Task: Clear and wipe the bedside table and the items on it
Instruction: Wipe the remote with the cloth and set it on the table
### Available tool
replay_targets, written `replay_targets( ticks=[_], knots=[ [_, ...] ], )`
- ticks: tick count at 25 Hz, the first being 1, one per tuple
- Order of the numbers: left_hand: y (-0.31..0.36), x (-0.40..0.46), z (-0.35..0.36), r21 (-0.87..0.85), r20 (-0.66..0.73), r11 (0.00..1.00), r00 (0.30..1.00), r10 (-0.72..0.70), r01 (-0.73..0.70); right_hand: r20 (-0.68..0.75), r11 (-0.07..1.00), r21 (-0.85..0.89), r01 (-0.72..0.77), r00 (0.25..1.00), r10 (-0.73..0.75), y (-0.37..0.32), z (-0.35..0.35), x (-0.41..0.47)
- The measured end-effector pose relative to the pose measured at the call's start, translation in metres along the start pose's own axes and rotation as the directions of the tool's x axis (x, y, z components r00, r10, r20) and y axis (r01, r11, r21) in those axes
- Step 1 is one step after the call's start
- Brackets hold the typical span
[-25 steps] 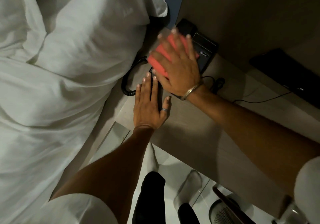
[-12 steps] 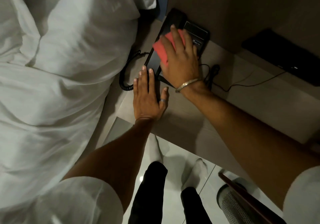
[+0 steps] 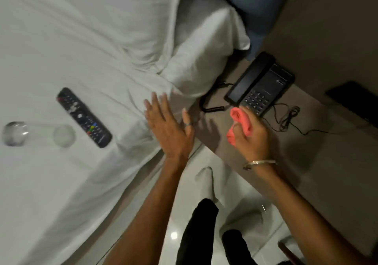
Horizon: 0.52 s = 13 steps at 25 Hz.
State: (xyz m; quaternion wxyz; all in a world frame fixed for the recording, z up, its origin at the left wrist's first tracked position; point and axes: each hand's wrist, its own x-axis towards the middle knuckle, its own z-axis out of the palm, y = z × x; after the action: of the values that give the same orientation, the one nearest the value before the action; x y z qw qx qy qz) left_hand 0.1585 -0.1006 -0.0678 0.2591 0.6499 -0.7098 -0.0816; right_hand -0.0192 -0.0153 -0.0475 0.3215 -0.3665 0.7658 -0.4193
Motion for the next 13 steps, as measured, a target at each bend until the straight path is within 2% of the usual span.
replay_targets(
  ticks=[1, 3, 4, 6, 8, 10, 11, 13],
  knots=[
    [-0.018, 0.013, -0.029, 0.068, -0.084, 0.992, 0.992, -0.096, 0.102, 0.019, 0.994, 0.102, -0.034, 0.999, 0.032, -0.014, 0.008, -0.009],
    [-0.053, 0.039, -0.064, 0.194, -0.15, 0.916, 0.934, -0.325, 0.35, 0.017, 0.97, 0.231, -0.076, 0.997, 0.074, -0.026, 0.018, -0.022],
    [-0.07, 0.052, -0.079, 0.226, -0.164, 0.852, 0.881, -0.444, 0.472, 0.01, 0.962, 0.258, -0.087, 0.996, 0.088, -0.03, 0.023, -0.026],
    [-0.095, 0.069, -0.096, 0.186, -0.142, 0.721, 0.745, -0.652, 0.667, 0.017, 0.952, 0.282, -0.12, 0.993, 0.12, -0.038, 0.029, -0.034],
    [-0.098, 0.079, -0.098, 0.171, -0.105, 0.636, 0.655, -0.748, 0.753, 0.043, 0.93, 0.306, -0.203, 0.979, 0.199, -0.038, 0.03, -0.038],
    [-0.091, 0.078, -0.099, 0.12, -0.117, 0.601, 0.612, -0.782, 0.79, 0.095, 0.854, 0.389, -0.346, 0.937, 0.337, -0.031, 0.024, -0.039],
    [-0.088, 0.076, -0.102, 0.032, -0.098, 0.589, 0.589, -0.802, 0.807, 0.137, 0.771, 0.473, -0.427, 0.9, 0.414, -0.029, 0.018, -0.038],
    [-0.074, 0.063, -0.11, -0.243, 0.047, 0.593, 0.62, -0.783, 0.767, 0.273, 0.552, 0.63, -0.546, 0.822, 0.5, -0.027, 0.003, -0.041]
  ],
)
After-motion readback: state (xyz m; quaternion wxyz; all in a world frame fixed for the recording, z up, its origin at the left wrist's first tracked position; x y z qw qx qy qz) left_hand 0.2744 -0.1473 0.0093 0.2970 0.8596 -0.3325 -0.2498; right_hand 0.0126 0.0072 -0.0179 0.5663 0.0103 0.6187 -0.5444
